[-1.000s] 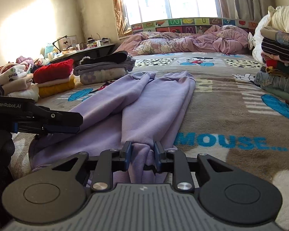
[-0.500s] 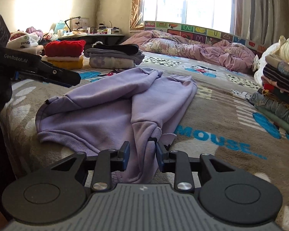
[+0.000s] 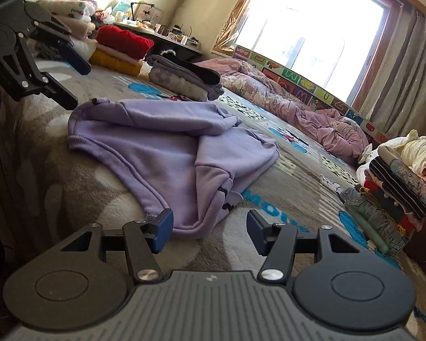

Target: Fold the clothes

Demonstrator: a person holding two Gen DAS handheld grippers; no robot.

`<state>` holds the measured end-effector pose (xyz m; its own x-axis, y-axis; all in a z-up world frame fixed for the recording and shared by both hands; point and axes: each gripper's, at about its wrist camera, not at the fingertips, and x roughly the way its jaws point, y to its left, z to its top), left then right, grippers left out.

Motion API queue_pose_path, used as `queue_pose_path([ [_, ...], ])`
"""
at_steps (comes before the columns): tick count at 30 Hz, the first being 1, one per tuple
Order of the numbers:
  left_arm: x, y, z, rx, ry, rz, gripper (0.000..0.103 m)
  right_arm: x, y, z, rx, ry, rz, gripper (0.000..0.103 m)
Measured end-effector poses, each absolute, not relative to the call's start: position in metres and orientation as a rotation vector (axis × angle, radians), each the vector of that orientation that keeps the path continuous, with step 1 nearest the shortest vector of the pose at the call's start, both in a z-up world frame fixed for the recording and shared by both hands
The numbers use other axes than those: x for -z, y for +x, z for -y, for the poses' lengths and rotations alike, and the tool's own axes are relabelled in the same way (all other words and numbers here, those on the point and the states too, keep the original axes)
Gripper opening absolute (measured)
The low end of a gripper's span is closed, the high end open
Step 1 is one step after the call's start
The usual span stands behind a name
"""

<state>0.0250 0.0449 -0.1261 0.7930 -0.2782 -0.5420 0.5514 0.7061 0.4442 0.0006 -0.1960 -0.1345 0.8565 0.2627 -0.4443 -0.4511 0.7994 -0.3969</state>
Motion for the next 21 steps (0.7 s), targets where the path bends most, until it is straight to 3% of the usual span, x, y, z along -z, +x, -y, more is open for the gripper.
queue_pose_path([
  [6, 0.17, 0.023, -0.031, 0.402, 0.919, -0.474, 0.068, 0.154, 0.007, 0.187, -0.39, -0.593, -0.454, 0.057],
  [14, 0.175, 0.047, -0.03, 0.379, 0.805, -0.388, 0.068, 0.164, 0.014, 0.179, -0.392, -0.621, -0.376, 0.057],
  [16, 0.173, 0.052, -0.031, 0.374, 0.764, -0.377, 0.062, 0.166, 0.014, 0.178, -0.388, -0.634, -0.357, 0.057],
  [18, 0.172, 0.054, -0.031, 0.366, 0.738, -0.363, 0.05, 0.167, 0.013, 0.177, -0.388, -0.648, -0.334, 0.057],
  [21, 0.173, 0.053, -0.03, 0.363, 0.728, -0.361, 0.049, 0.171, 0.011, 0.176, -0.395, -0.694, -0.279, 0.052],
])
